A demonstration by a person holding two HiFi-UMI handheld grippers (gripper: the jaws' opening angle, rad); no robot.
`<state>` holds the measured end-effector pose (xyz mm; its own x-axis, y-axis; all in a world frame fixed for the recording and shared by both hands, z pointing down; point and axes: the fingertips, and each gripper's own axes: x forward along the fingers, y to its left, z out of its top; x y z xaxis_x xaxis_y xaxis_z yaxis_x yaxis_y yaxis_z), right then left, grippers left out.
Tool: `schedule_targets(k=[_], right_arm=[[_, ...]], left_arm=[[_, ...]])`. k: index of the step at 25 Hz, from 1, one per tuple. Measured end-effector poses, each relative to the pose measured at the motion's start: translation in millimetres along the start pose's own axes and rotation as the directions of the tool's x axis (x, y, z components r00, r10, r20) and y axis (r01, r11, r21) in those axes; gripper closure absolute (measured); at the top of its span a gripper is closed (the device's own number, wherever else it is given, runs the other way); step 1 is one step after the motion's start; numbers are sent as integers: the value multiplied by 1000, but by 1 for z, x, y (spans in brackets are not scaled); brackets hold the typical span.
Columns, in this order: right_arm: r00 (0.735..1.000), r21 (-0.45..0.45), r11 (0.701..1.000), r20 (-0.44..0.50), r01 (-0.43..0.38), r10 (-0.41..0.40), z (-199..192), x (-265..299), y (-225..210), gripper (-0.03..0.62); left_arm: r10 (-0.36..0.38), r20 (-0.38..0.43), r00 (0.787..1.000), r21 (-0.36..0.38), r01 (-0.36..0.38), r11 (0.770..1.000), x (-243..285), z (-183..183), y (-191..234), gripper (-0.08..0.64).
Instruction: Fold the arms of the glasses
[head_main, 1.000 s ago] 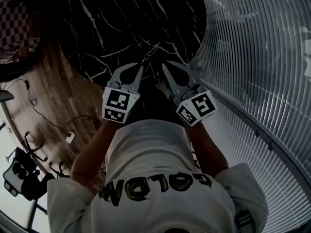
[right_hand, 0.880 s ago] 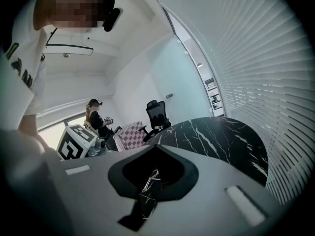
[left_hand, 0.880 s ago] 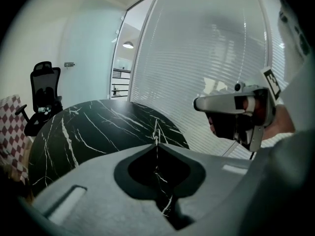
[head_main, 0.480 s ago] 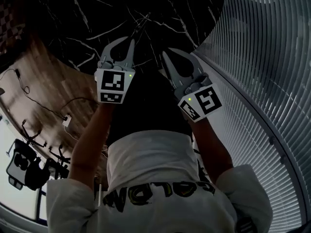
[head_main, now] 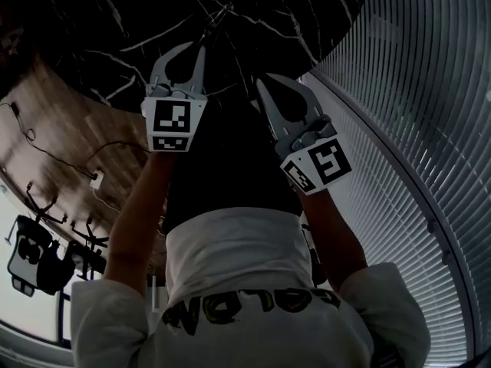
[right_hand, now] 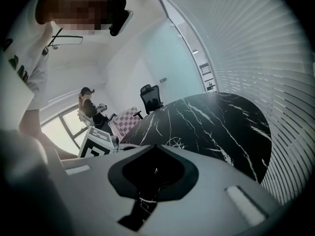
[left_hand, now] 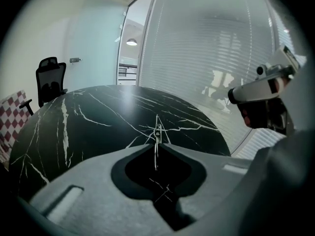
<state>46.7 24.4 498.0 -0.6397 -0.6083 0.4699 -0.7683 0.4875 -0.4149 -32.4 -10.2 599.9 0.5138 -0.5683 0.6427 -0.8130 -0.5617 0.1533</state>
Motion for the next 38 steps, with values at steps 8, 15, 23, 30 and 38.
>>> schedule_targets(k=[8,15,23,30,38], right_arm=[[1000,-47,999,31,6,-4,17,-1,5,589],[996,-148,989,89,22,-9,65,-18,19,589],[986,-219,975,163,50,-14,124,-59,52,589],[974,-260,965,223,34,26,168,-93,90,590],[961,-301,954,265,8,76,192,-112,127,591]], left_arm=[[4,7,1000,23,-5,1000,-11,8,5,485],[-7,112,994,-35,11,999,-68,65,-7,486],[-69,269,961,-119,105,987,-151,153,-45,557],[-85,357,930,-74,119,990,-197,201,-70,558],[-66,440,896,-25,86,996,-230,225,-93,558]])
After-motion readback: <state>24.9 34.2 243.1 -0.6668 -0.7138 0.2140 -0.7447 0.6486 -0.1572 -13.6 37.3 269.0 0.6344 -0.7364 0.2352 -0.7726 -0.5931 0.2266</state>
